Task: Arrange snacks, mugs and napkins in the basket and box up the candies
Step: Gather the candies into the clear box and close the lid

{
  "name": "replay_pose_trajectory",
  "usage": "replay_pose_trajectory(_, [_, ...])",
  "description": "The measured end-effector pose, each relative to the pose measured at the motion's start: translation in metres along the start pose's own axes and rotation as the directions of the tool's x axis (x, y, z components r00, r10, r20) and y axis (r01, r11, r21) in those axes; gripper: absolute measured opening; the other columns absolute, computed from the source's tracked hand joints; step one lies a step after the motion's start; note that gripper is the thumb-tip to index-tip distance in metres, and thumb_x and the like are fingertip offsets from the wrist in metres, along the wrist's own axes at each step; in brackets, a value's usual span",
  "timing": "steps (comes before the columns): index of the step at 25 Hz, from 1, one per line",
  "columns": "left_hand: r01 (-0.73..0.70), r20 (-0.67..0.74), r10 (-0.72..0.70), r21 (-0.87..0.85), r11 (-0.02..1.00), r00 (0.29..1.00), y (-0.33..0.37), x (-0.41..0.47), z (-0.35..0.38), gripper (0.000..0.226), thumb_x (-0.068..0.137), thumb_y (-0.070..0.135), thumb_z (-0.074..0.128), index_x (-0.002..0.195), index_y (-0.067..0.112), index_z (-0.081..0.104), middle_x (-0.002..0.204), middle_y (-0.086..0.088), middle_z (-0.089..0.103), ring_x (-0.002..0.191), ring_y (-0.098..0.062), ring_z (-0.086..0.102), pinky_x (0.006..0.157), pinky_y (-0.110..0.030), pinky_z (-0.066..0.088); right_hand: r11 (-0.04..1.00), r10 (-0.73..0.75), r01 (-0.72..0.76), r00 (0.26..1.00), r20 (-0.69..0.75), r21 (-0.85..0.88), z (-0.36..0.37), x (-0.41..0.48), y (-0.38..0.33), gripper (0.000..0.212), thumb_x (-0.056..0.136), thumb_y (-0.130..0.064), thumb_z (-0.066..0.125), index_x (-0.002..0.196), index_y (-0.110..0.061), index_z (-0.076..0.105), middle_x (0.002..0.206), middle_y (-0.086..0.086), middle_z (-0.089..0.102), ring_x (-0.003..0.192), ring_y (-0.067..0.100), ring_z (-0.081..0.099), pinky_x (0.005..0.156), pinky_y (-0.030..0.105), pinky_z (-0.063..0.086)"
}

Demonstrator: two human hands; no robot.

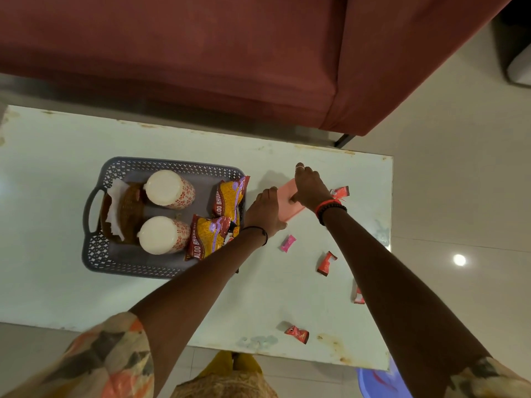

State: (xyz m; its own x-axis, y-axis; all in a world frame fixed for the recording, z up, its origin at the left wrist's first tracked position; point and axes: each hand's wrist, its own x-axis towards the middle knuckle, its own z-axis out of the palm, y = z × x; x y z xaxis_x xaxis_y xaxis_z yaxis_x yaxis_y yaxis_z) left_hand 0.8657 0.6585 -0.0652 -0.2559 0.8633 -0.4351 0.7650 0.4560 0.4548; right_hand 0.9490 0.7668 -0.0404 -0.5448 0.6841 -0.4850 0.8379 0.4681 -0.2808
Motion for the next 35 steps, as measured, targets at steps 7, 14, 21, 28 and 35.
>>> replay_pose_trajectory(7, [0.002,0.047,-0.003,0.022,1.000,0.999,0.003,-0.023,-0.003,0.119,0.066,0.035,0.081,0.147,0.003,0.000,0.156,-0.017,0.016,0.146,-0.030,0.014,0.119,-0.039,0.018,0.883,0.143,-0.133,0.990,0.011,0.450,-0.020,-0.013,0.011,0.016,0.084,0.000,0.064,0.098,0.008,0.066,0.111,0.023,0.065,0.103,0.036,0.063,0.085,0.035,0.052])
replay_pose_trajectory(14, [-0.071,-0.219,0.016,-0.244,0.967,0.976,0.022,-0.064,-0.006,0.095,0.079,0.029,0.071,0.148,0.010,0.009,0.158,-0.009,0.015,0.146,-0.023,0.015,0.115,-0.035,0.030,0.599,0.189,-0.246,0.968,0.164,0.762,-0.071,-0.037,0.037,0.012,0.082,0.005,0.064,0.075,-0.005,0.062,0.097,0.019,0.064,0.096,0.031,0.062,0.084,0.040,0.058])
replay_pose_trajectory(21, [-0.097,-0.157,0.058,-0.259,0.961,0.986,0.002,-0.113,0.029,0.080,0.089,0.030,0.059,0.149,0.015,0.008,0.159,-0.004,0.012,0.147,-0.018,0.016,0.114,-0.030,0.034,0.853,0.134,0.037,0.948,-0.288,0.520,-0.070,-0.003,0.041,0.016,0.072,0.001,0.076,0.083,0.002,0.065,0.095,0.014,0.071,0.088,0.023,0.065,0.078,0.028,0.052])
replay_pose_trajectory(28, [-0.107,-0.014,0.106,-0.171,0.979,0.994,-0.014,-0.126,0.059,0.077,0.091,0.027,0.055,0.149,0.011,0.007,0.158,-0.008,0.015,0.147,-0.018,0.015,0.119,-0.029,0.023,0.986,-0.152,0.133,0.960,-0.235,-0.095,-0.001,0.017,0.037,0.017,0.085,0.008,0.056,0.097,0.001,0.065,0.114,0.022,0.061,0.111,0.036,0.053,0.088,0.045,0.052])
replay_pose_trajectory(35, [-0.102,0.051,0.108,-0.116,0.988,0.993,-0.034,-0.135,0.077,0.065,0.094,0.018,0.048,0.148,0.009,0.012,0.156,-0.010,0.020,0.146,-0.019,0.018,0.119,-0.028,0.019,0.976,0.117,-0.047,0.937,-0.328,0.213,0.005,-0.011,0.043,0.037,0.083,0.015,0.041,0.100,-0.004,0.068,0.115,0.016,0.062,0.110,0.030,0.057,0.090,0.040,0.050])
